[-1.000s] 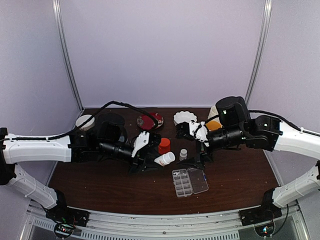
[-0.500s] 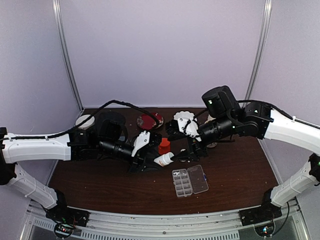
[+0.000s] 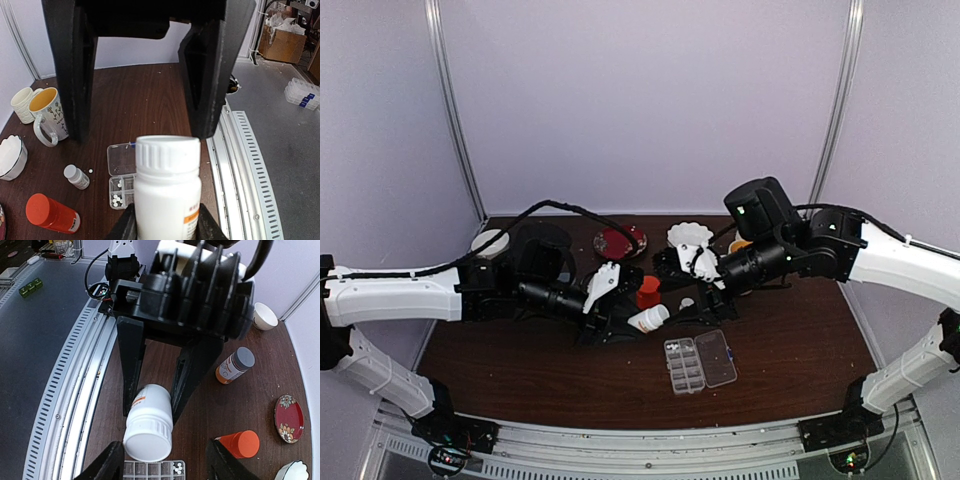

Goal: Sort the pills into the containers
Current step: Screw the lid of the pill bottle onto the pill bottle.

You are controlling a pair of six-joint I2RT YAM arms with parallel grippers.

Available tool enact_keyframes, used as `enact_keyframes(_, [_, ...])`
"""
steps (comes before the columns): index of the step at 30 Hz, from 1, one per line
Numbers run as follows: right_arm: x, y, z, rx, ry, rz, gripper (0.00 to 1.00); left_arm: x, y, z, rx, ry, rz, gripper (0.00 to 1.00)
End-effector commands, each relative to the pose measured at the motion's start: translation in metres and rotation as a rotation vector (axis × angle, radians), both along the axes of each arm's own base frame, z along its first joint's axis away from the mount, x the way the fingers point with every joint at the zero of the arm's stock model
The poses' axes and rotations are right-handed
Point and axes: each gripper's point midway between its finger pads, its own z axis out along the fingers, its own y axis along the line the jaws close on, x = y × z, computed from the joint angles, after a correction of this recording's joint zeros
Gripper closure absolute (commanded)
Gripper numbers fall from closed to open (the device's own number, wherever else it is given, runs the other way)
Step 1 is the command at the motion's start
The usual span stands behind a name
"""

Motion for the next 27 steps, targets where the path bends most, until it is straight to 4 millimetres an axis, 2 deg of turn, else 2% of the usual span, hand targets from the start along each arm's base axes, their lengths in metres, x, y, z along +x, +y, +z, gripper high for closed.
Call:
enact_keyframes(1, [-0.0029,0.0002,0.0034,0.013,-0.010,-0.002,0.45,0.0039,-0.0045,0.0196,-0.053,-0.035,-0.005,0.89])
enact_keyframes(10, [-0.0066,0.0030,0.0011,0.005,-0.015,0.007,0.43,0.0040,-0.0042,0.0189,-0.051,-0.032,-0.002,0.90])
enact_keyframes(14, [-0.0058,0.0039,-0.0003,0.000,-0.014,0.001,0.45,0.0042,-0.0044,0.0188,-0.051,-0.031,-0.001,0.90])
enact_keyframes(19, [-0.0055,0.0061,-0.0029,-0.005,-0.007,-0.005,0.54,0.0041,-0.0041,0.0203,-0.056,-0.033,-0.001,0.89])
enact_keyframes(27, [-0.0071,0.0096,-0.0050,-0.009,-0.004,-0.010,0.56,0.0045,-0.0050,0.0216,-0.063,-0.036,-0.001,0.90])
